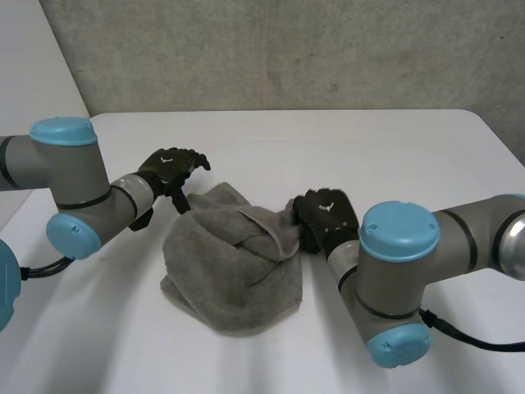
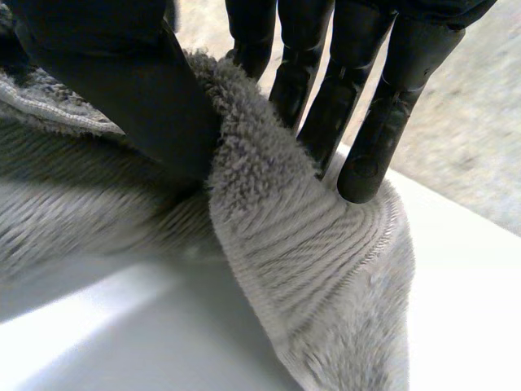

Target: Fold the towel.

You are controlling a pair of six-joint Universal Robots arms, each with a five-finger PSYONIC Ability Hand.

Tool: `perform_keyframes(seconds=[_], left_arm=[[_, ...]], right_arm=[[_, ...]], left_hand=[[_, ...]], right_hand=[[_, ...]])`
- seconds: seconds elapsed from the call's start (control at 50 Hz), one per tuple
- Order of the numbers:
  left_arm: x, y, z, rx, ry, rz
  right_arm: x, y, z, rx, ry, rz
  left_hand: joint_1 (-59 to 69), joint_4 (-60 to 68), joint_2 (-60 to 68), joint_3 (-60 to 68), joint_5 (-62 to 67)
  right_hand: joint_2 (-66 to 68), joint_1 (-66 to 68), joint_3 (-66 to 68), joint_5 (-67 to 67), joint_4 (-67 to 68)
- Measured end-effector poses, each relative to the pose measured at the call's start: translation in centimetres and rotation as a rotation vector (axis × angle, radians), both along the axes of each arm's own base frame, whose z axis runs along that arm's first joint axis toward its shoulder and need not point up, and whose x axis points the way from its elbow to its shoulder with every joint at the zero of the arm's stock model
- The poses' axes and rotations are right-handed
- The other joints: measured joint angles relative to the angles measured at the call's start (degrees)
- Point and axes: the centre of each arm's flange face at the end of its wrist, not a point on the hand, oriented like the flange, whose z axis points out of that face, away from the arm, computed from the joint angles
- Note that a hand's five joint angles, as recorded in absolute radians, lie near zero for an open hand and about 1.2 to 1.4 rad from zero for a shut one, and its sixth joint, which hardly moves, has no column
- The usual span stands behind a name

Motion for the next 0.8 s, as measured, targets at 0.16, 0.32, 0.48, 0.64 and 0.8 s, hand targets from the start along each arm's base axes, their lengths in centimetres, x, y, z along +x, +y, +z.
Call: perform_keyframes(seconds=[0.16,0.32,0.48,0.64,0.8], left_arm=[[0.1,1.3,0.3,0.047,-0.010,-0.008],[-0.8,2.3,-0.5,0.067,-0.017,-0.035],[-2.5,2.4,-1.9,0.042,-0.013,-0.073],[-3.8,2.2,-2.8,0.028,-0.010,-0.098],[-4.8,1.5,-1.9,-0.037,0.004,-0.093]], right_arm=[[-1.7,-0.6,4.4,-0.070,-0.051,-0.024],[-4.2,-0.5,6.7,-0.025,-0.040,0.016],[-6.5,0.1,8.8,-0.008,-0.041,0.003],[-7.6,0.7,11.3,-0.068,-0.073,0.004],[-8.3,0.6,13.0,-0.123,-0.085,0.002]], left_hand=[[-0.2,-0.1,-0.1,-0.1,-0.1],[-0.1,-0.1,-0.1,-0.1,-0.1],[0.9,0.9,0.9,0.8,0.9],[9.8,9.4,9.7,9.3,9.2],[42.5,42.9,42.9,42.8,42.5]], right_hand=[[2.5,2.6,2.3,2.4,2.5],[2.5,2.8,2.6,2.6,2.6],[2.7,2.9,2.6,2.6,2.7],[2.7,2.9,2.6,2.7,2.7],[2.7,2.9,2.6,2.7,2.7]])
